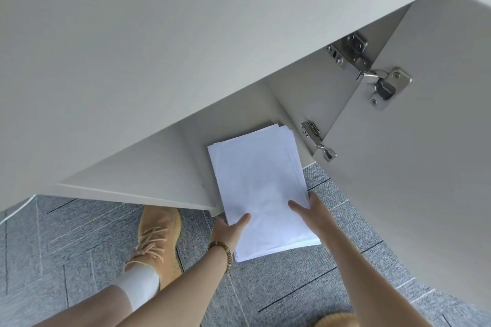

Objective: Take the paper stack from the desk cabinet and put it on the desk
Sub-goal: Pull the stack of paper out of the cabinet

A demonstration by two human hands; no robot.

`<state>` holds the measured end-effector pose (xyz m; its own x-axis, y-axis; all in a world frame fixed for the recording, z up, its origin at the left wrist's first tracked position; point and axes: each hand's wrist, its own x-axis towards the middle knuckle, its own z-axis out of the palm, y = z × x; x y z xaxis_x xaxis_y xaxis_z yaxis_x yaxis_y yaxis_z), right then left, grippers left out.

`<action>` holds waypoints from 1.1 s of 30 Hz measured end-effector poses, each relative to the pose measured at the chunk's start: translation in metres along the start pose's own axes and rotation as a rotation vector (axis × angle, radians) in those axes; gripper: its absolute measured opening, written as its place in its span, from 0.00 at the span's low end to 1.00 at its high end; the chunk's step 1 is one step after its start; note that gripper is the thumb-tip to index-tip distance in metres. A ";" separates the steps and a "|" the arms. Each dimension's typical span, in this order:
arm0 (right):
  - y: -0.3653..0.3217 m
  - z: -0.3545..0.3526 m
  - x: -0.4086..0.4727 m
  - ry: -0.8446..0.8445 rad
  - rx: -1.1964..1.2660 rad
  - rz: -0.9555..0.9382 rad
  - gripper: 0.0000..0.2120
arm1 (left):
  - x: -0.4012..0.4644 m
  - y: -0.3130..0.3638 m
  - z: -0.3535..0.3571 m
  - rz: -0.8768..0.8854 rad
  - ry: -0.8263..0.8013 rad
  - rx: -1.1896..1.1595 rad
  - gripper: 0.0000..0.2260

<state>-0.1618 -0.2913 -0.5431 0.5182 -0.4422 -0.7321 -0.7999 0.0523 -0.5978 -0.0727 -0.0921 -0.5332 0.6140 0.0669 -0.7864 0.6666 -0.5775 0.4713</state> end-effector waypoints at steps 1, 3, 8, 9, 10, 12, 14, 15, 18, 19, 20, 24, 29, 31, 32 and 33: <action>-0.002 0.001 -0.001 0.013 -0.010 0.005 0.27 | 0.001 0.002 -0.001 0.002 0.001 -0.039 0.24; -0.006 0.000 -0.007 0.033 -0.037 0.020 0.25 | -0.004 0.008 -0.007 0.001 -0.038 -0.099 0.18; -0.025 -0.006 -0.054 0.052 0.089 0.086 0.25 | -0.043 0.029 -0.032 0.075 -0.162 -0.024 0.16; -0.030 -0.007 -0.068 0.054 0.119 0.089 0.24 | -0.054 0.033 -0.039 0.110 -0.172 -0.003 0.16; -0.037 -0.009 -0.085 0.061 0.137 0.093 0.24 | -0.067 0.038 -0.045 0.141 -0.189 0.009 0.16; -0.048 -0.013 -0.122 0.086 0.145 0.096 0.24 | -0.100 0.047 -0.059 0.161 -0.219 0.026 0.15; -0.060 -0.017 -0.164 0.123 0.142 0.088 0.25 | -0.135 0.052 -0.076 0.190 -0.252 0.040 0.16; -0.065 -0.021 -0.185 0.144 0.153 0.077 0.25 | -0.151 0.053 -0.084 0.219 -0.266 0.050 0.16; -0.083 -0.037 -0.256 0.197 0.142 0.019 0.21 | -0.205 0.057 -0.108 0.287 -0.302 0.081 0.15; -0.088 -0.043 -0.280 0.212 0.129 -0.005 0.18 | -0.226 0.059 -0.117 0.311 -0.312 0.088 0.14; -0.092 -0.049 -0.305 0.227 0.110 -0.029 0.15 | -0.247 0.060 -0.125 0.331 -0.320 0.087 0.14; -0.104 -0.066 -0.398 0.343 0.057 -0.125 0.15 | -0.327 0.057 -0.159 0.401 -0.347 0.031 0.14; -0.125 -0.080 -0.511 0.466 0.167 -0.226 0.12 | -0.418 0.057 -0.213 0.503 -0.468 -0.058 0.19; -0.133 -0.081 -0.551 0.499 0.190 -0.304 0.11 | -0.454 0.060 -0.238 0.584 -0.482 -0.081 0.17; -0.139 -0.081 -0.569 0.505 0.203 -0.352 0.10 | -0.471 0.062 -0.250 0.629 -0.482 -0.092 0.17; -0.144 -0.081 -0.587 0.510 0.222 -0.395 0.10 | -0.486 0.063 -0.262 0.671 -0.479 -0.108 0.17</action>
<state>-0.3753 -0.1116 -0.0008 0.5075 -0.8298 -0.2323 -0.4709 -0.0413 -0.8812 -0.2187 0.0526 -0.0166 0.6655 -0.6317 -0.3975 0.2748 -0.2878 0.9174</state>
